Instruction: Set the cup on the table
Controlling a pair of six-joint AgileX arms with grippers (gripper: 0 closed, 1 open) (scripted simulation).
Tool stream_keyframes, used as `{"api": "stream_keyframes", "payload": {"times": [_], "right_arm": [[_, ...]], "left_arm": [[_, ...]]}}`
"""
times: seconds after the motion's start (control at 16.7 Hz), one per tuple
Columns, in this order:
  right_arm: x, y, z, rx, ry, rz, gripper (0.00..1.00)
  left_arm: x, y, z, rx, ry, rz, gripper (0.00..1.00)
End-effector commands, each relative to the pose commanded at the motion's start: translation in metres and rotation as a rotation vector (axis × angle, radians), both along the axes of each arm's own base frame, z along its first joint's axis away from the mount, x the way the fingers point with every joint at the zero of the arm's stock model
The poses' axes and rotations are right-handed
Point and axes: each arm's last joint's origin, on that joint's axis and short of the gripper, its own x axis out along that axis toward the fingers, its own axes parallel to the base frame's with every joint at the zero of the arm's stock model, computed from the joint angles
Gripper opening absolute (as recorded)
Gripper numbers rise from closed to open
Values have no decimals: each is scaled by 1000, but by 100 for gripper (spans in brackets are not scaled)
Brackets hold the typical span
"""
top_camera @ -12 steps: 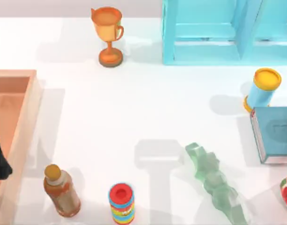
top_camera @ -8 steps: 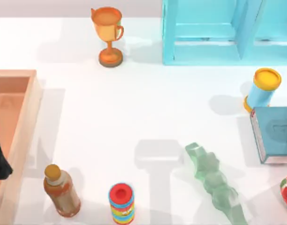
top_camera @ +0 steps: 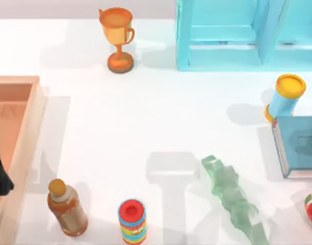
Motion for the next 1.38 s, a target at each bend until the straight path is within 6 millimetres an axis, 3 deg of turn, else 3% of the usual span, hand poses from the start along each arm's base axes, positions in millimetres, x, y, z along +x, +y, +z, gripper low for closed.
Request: {"api": "stream_keyframes", "payload": {"times": [0.18, 0.36, 0.6, 0.78, 1.02, 1.38], "right_arm": [[40, -2, 37, 5, 238, -5, 100], [92, -4, 57, 13, 482, -5, 100], [160, -8, 57, 25, 774, -3, 100], [196, -12, 45, 31, 945, -4, 100], [217, -14, 33, 32, 1071, -6, 100], [218, -13, 32, 30, 1077, -2, 100]], "left_arm": [[0, 0, 0, 0, 0, 0, 100], [0, 0, 0, 0, 0, 0, 100], [0, 0, 0, 0, 0, 0, 100], [0, 0, 0, 0, 0, 0, 100], [0, 0, 0, 0, 0, 0, 100], [0, 0, 0, 0, 0, 0, 100]]}}
